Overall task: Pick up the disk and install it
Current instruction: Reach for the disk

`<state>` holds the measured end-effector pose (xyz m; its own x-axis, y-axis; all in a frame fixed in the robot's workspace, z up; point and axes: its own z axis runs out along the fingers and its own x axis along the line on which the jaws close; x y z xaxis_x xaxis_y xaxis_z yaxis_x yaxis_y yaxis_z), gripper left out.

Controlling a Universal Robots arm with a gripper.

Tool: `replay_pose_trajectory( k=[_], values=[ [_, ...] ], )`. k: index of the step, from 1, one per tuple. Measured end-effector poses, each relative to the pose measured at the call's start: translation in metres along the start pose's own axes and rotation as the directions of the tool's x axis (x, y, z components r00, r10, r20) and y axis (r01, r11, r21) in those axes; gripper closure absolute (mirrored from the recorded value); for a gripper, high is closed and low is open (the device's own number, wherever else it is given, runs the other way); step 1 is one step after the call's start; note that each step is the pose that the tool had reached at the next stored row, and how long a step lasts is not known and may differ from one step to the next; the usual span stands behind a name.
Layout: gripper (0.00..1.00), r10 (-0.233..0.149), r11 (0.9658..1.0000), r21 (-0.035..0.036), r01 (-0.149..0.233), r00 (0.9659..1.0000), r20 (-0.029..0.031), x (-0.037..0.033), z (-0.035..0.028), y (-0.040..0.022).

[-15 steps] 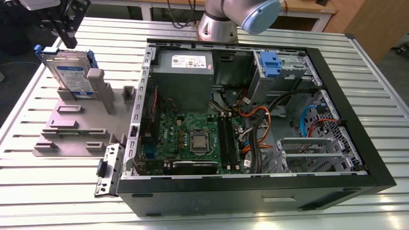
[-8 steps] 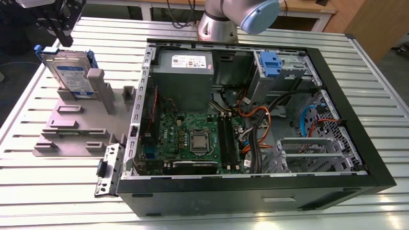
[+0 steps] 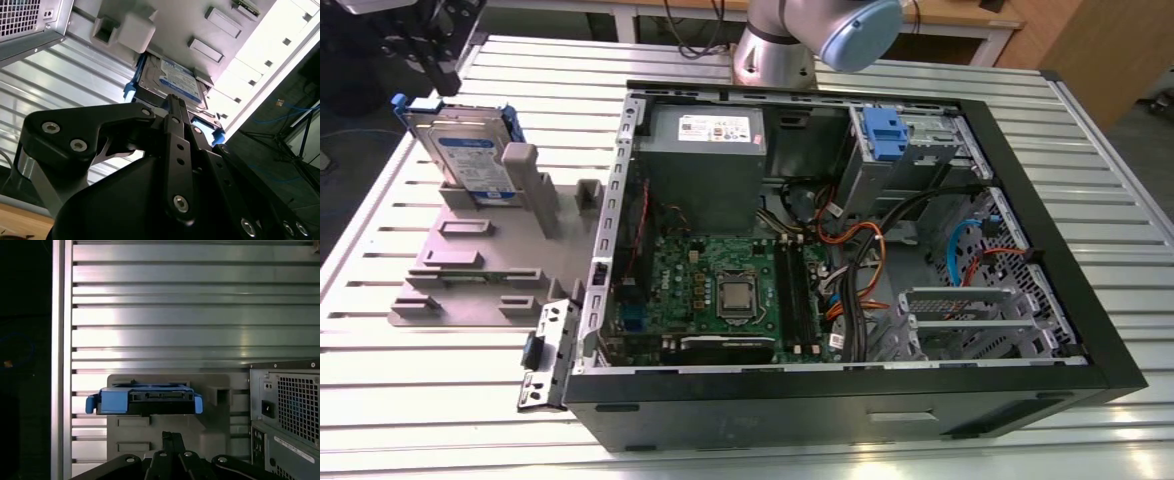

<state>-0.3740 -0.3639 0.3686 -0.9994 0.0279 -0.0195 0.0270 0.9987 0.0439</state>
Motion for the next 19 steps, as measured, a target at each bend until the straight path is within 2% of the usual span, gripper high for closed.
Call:
replay_pose_trajectory(
  k=[19],
  values=[
    [0.89,0.000,1.0000,0.0001,0.000,1.0000,-0.0001,0.0416,0.0032,0.0074]
  ],
)
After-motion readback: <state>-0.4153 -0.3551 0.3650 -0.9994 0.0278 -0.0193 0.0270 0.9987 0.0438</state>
